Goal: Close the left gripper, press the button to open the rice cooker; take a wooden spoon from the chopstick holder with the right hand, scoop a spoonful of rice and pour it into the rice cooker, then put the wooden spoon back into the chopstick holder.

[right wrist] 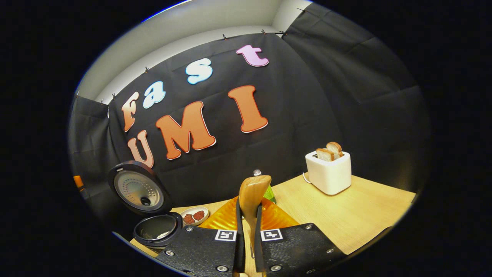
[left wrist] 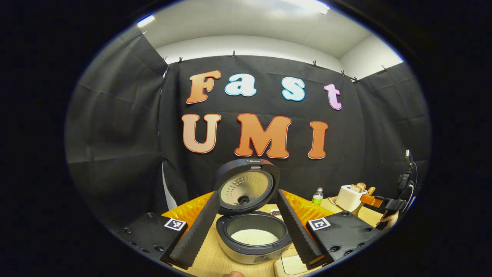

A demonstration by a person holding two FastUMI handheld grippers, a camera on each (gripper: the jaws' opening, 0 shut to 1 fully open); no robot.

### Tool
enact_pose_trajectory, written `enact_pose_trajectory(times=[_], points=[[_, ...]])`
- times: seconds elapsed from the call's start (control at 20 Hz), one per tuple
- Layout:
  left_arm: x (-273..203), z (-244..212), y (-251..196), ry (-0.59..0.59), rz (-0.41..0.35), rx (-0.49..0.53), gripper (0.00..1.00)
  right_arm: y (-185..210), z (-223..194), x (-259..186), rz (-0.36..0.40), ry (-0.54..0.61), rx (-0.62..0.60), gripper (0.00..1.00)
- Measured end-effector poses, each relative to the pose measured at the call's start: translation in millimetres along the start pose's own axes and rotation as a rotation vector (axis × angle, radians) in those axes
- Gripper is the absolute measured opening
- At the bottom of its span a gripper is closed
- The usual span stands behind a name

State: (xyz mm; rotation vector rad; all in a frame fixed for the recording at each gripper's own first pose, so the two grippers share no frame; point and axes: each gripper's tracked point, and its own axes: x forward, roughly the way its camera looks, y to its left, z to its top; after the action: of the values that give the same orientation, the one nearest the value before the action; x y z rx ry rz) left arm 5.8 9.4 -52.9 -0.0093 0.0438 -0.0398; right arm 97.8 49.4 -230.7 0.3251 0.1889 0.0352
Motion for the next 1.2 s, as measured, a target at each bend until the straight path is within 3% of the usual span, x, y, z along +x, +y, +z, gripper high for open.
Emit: enact_pose_trajectory(times=[0.4,0.75,0.85,0.9,0.95,1.0,1.05,1.15,1.2], points=[[3,-3,-24,-0.001,-0.019,0.03,1.0,-26,-50,24,-0.001,0.079,0.063,0.1],[10,-2,-28,-0.005,-0.011,0.018,0.99,-39,-65,26,-0.026,0.105,0.066,0.22],[12,-1,-26,-0.006,0.001,0.025,1.0,-46,-49,21,-0.048,0.053,0.017,0.33],[12,0,-24,-0.006,0.008,0.034,0.99,-48,-42,17,-0.051,0.04,0.001,0.55],[13,2,-23,-0.008,0.018,0.041,0.98,-50,-36,13,-0.057,0.034,-0.014,0.56],[14,1,-24,-0.004,0.016,0.047,0.99,-53,-30,9,-0.061,0.028,-0.031,0.8],[13,2,-31,-0.003,0.0,0.053,0.97,-56,-24,3,-0.071,0.019,-0.05,0.81],[15,7,-33,-0.013,0.002,0.07,0.97,-61,-11,-8,-0.088,-0.01,-0.094,0.94],[17,7,-34,-0.01,0.005,0.071,0.97,-63,-5,-14,-0.096,-0.019,-0.111,0.94]])
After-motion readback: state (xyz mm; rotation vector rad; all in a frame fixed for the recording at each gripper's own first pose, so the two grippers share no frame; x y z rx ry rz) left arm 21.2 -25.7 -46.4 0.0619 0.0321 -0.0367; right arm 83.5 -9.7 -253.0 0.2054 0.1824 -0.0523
